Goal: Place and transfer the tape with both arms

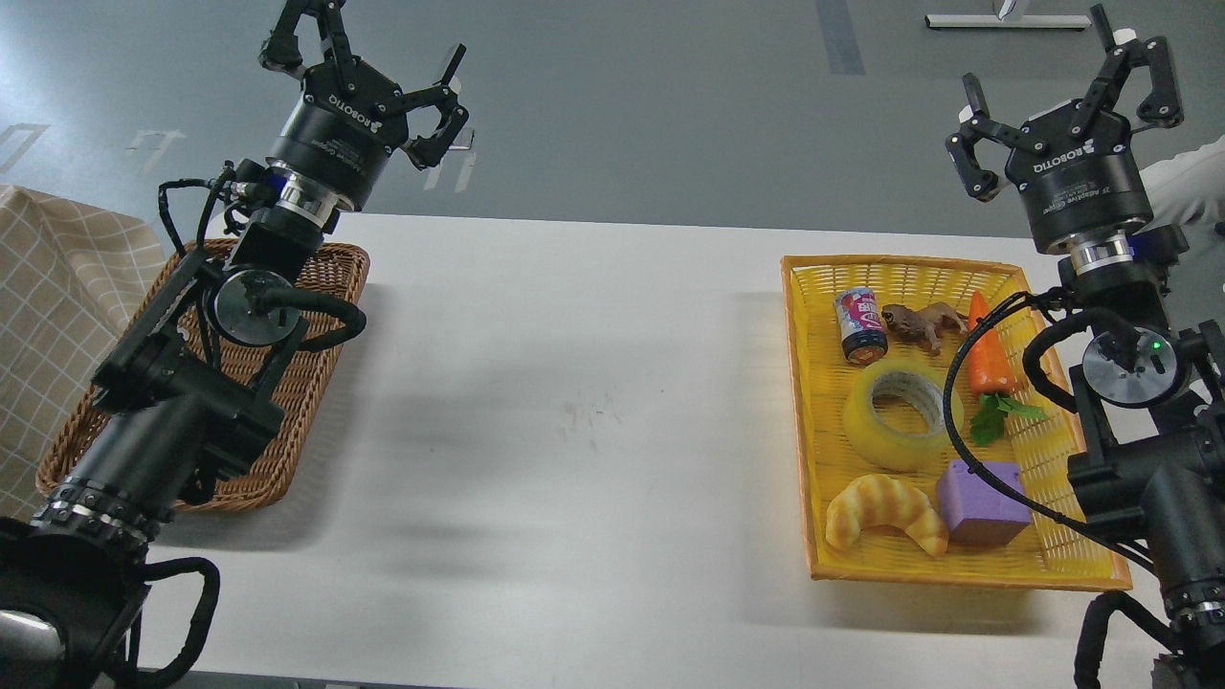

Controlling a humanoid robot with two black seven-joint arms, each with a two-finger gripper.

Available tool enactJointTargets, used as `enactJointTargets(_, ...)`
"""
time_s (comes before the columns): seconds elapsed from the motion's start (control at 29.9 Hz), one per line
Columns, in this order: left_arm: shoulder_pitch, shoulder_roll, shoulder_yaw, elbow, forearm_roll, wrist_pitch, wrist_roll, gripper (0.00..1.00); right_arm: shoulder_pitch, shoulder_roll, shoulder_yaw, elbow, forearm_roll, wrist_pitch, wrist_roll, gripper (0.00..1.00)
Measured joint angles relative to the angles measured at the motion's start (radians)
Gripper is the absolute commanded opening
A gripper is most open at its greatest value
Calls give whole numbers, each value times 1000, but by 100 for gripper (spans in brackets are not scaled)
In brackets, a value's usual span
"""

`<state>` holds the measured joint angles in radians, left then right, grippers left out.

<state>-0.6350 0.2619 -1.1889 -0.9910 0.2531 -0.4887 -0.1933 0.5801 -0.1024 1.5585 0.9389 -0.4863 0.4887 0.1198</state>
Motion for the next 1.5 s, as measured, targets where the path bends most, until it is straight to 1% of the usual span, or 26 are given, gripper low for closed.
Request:
enactJointTargets(0.53, 1, -2, 0, -2, 0, 0, -1, 98, -2, -2, -3, 0, -4, 0, 0, 100)
enactJointTargets(0.64, 1, 0, 0, -2, 0, 0, -1, 98, -3, -14, -39, 1, -15, 0, 0, 100)
enactJointTargets(0.87, 1, 7, -6, -6, 0, 0, -2, 98, 31, -182, -214, 4, -35, 0, 6, 100)
enactJointTargets(1.04, 0, 7, -6, -6, 0, 0, 0, 98, 69, -275, -309, 3, -59, 0, 4, 100)
enactJointTargets(1.24, 0, 5, -6, -7, 1, 0, 0, 98, 163, -411, -517, 16, -154, 0, 1, 100)
enactJointTargets(1.37, -1, 7, -6, -10, 1, 0, 0, 98, 243, -520, -702, 83, -219, 0, 1, 100)
enactJointTargets(1.5, -1, 9, -6, -11, 2, 0, 0, 98, 307, -589, -833, 115, -318, 0, 2, 100)
